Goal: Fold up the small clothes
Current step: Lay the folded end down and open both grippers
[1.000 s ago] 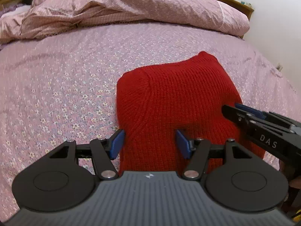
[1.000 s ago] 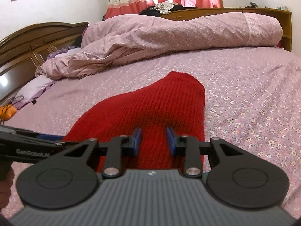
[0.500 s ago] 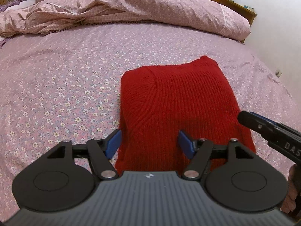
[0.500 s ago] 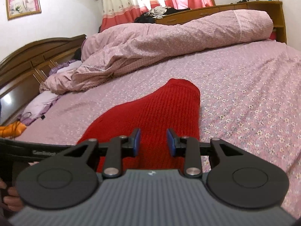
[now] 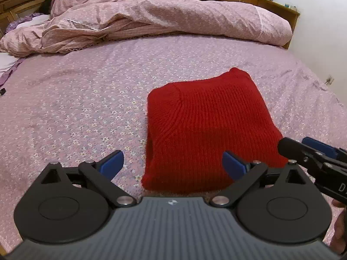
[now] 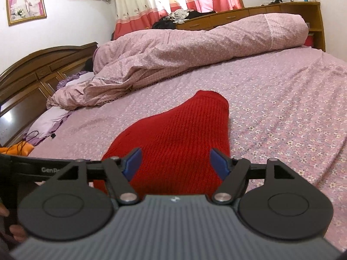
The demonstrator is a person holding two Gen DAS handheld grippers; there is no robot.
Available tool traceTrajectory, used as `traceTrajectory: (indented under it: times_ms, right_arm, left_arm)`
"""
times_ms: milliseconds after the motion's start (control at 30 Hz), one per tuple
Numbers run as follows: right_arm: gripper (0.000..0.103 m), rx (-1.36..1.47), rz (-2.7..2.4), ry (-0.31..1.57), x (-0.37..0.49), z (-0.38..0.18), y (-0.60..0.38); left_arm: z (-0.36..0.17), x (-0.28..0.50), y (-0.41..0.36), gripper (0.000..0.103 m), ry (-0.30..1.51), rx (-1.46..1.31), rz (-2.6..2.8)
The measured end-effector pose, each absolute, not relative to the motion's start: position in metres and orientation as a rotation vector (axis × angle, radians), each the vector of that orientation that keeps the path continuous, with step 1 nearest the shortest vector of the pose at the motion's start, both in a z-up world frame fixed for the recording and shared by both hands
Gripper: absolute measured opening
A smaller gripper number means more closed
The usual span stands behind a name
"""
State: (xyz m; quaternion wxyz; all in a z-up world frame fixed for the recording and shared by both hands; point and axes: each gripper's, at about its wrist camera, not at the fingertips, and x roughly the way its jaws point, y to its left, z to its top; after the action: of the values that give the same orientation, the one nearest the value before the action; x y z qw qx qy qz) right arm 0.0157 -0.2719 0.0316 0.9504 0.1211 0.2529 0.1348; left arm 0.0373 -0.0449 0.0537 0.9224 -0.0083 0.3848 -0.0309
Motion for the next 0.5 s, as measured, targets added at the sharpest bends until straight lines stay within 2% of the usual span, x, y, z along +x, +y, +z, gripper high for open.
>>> traceTrajectory:
  times_ms: [267,333,367,500]
  right_arm:
    - [0.073,0.263,0.23,0.538,0.001,0.037,-0.277]
    - [0.076,0.265,0.208,0.55,-0.001,0.035,-0.279]
    - [0.083,0.26,0.2,0.554,-0.003,0.033,-0.279]
    - [0.084,0.237,0.186,0.58,-0.006,0.025,-0.277]
  left_arm:
    - [0.06,0.021,-0.05,0.103,0.788,0.007,-0.041]
    - [0.06,0.019,-0.05,0.103,0.795,0.005,-0.036]
    - [0.059,0.02,-0.05,0.103,0.803,0.002,-0.036]
    - [0.052,0.022,-0.052,0.103,0.837,0.001,-0.042]
